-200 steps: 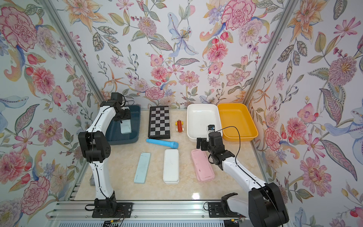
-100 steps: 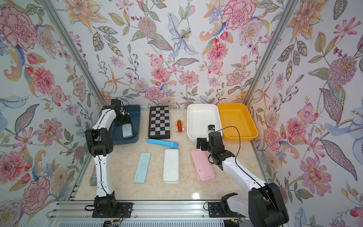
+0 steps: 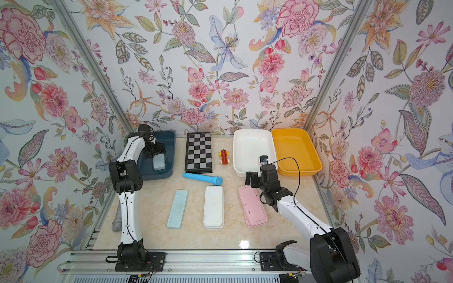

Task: Place the pencil cases by color into the storage box
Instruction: Place the pencil case at the storage box.

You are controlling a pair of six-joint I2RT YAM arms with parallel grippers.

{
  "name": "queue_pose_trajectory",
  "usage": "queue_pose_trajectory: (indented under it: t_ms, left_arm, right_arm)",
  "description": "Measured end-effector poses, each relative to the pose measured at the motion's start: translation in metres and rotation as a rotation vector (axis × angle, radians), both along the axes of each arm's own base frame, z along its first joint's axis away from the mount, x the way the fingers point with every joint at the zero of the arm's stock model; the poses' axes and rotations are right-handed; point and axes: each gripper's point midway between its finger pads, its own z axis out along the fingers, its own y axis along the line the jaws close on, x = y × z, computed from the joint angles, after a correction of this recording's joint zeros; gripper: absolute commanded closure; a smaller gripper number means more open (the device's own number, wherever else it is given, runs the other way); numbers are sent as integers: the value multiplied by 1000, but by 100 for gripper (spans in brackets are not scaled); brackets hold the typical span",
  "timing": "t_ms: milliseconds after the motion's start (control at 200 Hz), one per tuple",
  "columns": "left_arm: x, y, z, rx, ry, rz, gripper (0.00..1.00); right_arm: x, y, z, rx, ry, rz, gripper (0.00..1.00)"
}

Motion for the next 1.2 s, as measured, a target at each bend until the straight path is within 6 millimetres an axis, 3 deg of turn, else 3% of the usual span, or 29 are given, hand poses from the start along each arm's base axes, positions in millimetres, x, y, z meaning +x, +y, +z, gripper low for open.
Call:
queue_pose_trajectory:
  t_ms: [235, 360, 455, 555, 680, 780, 850, 955, 1065, 1200]
  left_arm:
    - [4, 1, 7, 1, -21, -7, 4]
    - [10, 3, 24, 20, -60, -15, 2]
    - [10, -1, 58, 32, -114, -25, 2]
    - [-4, -10, 113, 46, -187, -48, 2]
    - [-42, -42, 182, 74, -274, -106, 2]
    - [-83, -77, 208, 106, -297, -166, 2]
    - [-109, -100, 211, 119, -295, -213, 2]
    - [-149, -129, 194, 127, -248, -280, 2]
    - [-186, -137, 172, 131, -185, -295, 2]
    - [-223, -138, 163, 133, -166, -293, 2]
  right_arm:
    - [0, 0, 0, 3, 0, -2, 0]
    - [0, 0, -1, 7, 5, -6, 0]
    - [1, 0, -5, 7, 16, -8, 0]
    - [0, -1, -9, 4, 25, -13, 0]
    - [-2, -3, -15, -2, 33, -24, 0]
    - [-3, -3, -20, -4, 43, -28, 0]
    - [-4, -3, -21, -3, 47, -29, 0]
    - [-3, -3, -21, -1, 42, -29, 0]
    - [-2, -3, -19, 5, 34, -30, 0]
    - [-1, -2, -18, 7, 30, -31, 0]
